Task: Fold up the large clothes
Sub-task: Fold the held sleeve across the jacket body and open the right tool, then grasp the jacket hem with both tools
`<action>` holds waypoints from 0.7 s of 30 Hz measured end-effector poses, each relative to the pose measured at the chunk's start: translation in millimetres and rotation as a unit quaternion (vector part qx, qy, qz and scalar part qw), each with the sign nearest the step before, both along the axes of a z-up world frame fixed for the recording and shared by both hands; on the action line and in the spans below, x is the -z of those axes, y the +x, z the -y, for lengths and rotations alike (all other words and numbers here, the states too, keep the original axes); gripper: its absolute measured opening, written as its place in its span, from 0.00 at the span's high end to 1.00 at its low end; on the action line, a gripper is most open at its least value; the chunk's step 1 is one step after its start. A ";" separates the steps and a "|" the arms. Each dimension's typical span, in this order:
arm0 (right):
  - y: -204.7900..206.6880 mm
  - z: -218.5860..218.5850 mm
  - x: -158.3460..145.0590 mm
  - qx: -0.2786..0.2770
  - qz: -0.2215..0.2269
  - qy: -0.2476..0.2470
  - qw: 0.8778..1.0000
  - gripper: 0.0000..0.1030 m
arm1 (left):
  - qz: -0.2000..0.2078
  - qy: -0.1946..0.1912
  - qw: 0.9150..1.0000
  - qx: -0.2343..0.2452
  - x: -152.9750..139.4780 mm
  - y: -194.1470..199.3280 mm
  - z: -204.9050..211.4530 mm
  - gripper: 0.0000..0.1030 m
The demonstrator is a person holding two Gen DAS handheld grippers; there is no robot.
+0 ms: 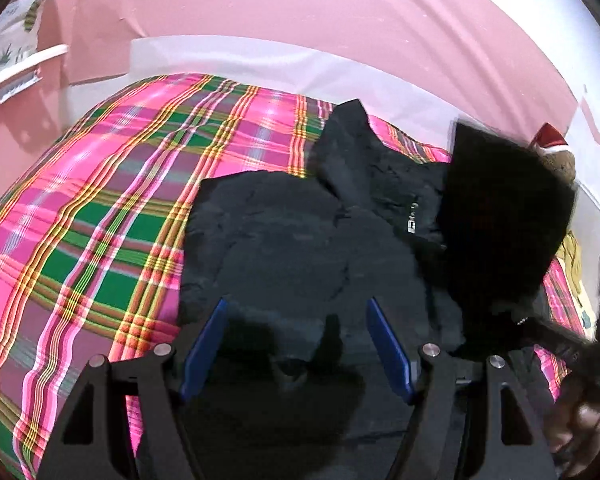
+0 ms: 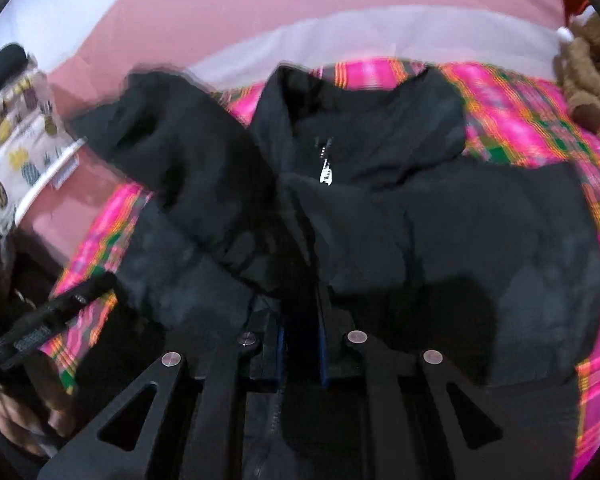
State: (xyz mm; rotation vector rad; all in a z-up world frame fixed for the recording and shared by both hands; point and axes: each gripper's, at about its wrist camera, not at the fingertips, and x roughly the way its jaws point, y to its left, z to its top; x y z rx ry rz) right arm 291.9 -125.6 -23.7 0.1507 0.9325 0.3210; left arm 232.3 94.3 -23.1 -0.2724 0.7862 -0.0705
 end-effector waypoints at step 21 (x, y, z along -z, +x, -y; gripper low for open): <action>-35.5 77.4 -32.1 0.006 0.067 0.007 0.998 0.35 | -0.034 -0.028 0.998 0.050 3.9 30.4 33.7 0.23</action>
